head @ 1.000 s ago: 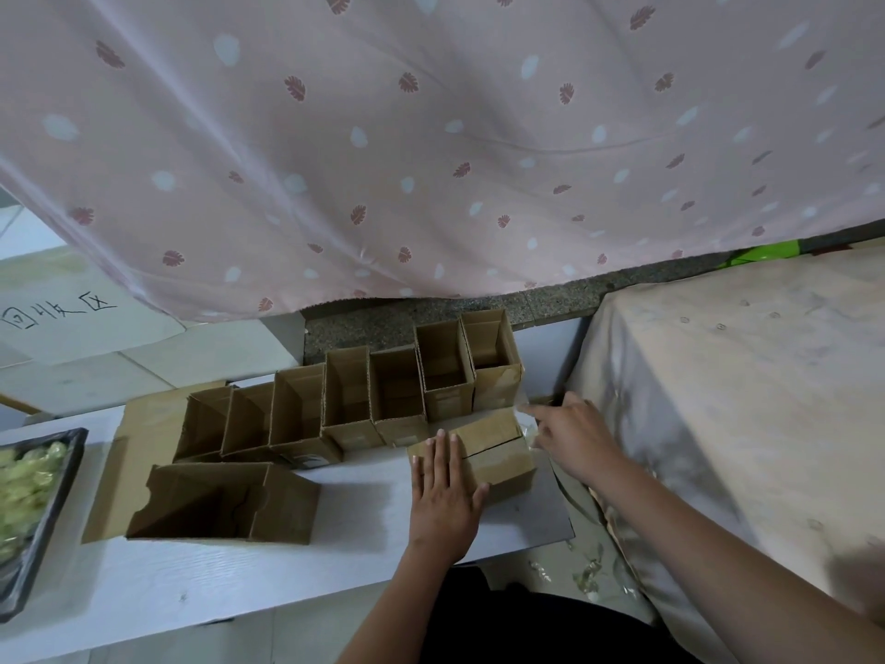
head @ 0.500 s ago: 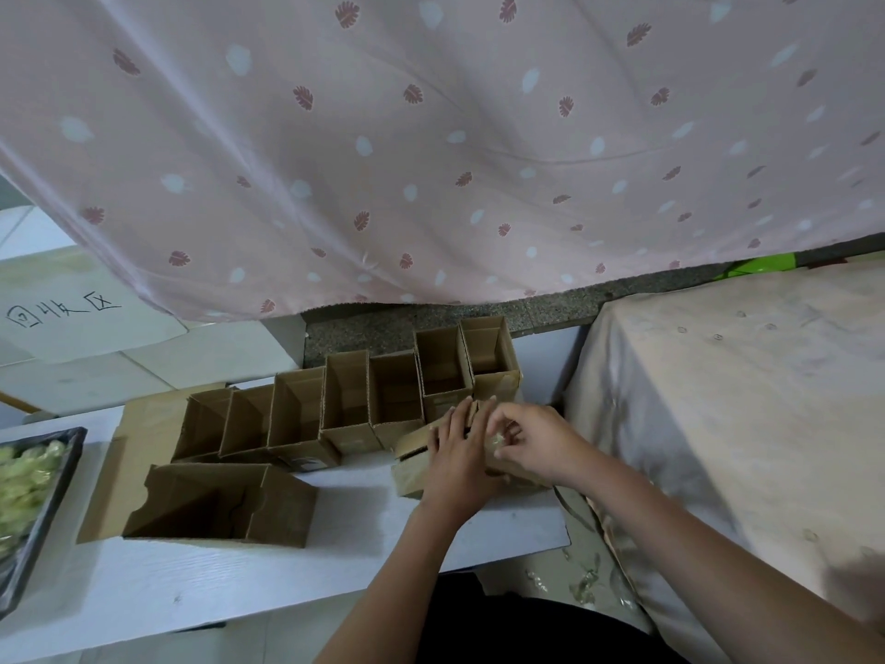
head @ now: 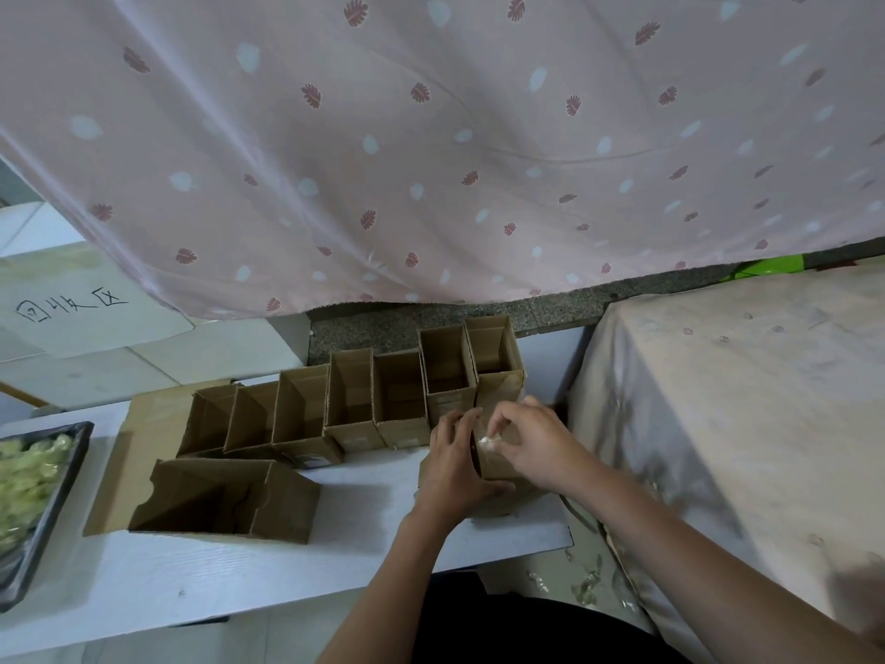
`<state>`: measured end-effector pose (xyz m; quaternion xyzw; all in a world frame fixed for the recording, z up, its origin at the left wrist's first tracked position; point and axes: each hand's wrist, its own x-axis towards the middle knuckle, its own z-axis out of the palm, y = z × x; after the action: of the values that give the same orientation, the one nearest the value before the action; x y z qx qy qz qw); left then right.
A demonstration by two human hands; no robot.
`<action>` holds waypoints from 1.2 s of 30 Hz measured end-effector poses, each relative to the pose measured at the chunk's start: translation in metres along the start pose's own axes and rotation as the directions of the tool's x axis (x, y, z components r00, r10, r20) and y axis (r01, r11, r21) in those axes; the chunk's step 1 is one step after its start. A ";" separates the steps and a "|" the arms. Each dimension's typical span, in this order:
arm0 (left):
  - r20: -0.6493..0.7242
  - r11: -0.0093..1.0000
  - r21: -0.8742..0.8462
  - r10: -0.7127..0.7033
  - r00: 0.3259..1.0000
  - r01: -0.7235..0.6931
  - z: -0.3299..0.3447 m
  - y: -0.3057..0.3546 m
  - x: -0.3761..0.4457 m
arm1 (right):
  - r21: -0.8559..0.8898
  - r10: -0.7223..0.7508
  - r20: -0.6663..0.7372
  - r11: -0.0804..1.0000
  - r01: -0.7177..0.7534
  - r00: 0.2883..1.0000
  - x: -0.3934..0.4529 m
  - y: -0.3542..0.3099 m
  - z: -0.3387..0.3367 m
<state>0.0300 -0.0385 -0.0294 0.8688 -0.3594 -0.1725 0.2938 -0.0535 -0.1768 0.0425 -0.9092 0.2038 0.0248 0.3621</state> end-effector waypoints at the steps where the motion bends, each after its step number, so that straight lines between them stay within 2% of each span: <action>1: -0.007 1.000 -0.009 0.001 1.000 -0.001 0.000 0.001 -0.001 | -0.005 -0.002 -0.004 1.000 0.002 1.000 0.000 -0.001 0.001; 15: -0.044 0.995 -0.090 0.028 0.999 -0.032 0.004 0.000 -0.008 | -0.106 0.013 0.005 0.994 -0.012 1.000 0.003 -0.005 0.018; 23: -0.068 0.989 -0.146 0.001 0.998 -0.011 0.008 -0.006 -0.013 | 0.033 0.128 -0.032 0.991 -0.127 0.991 0.004 -0.002 0.023; 26: -0.067 0.986 -0.167 -0.007 0.998 -0.005 0.012 -0.008 -0.014 | 0.038 0.103 0.024 0.994 -0.104 0.994 0.002 -0.003 0.023; 29: -0.074 0.981 -0.194 -0.016 0.997 0.002 0.017 -0.011 -0.016 | -0.072 0.051 0.078 0.996 -0.046 0.996 0.001 -0.003 0.029; 36: -0.058 0.983 -0.182 -0.038 0.998 0.027 0.022 -0.018 -0.015 | -0.097 -0.041 0.026 0.994 0.043 0.999 0.002 0.009 0.045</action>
<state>0.0177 -0.0256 -0.0566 0.8492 -0.3187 -0.1827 0.3794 -0.0504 -0.1533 0.0038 -0.9296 0.1787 0.0381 0.3200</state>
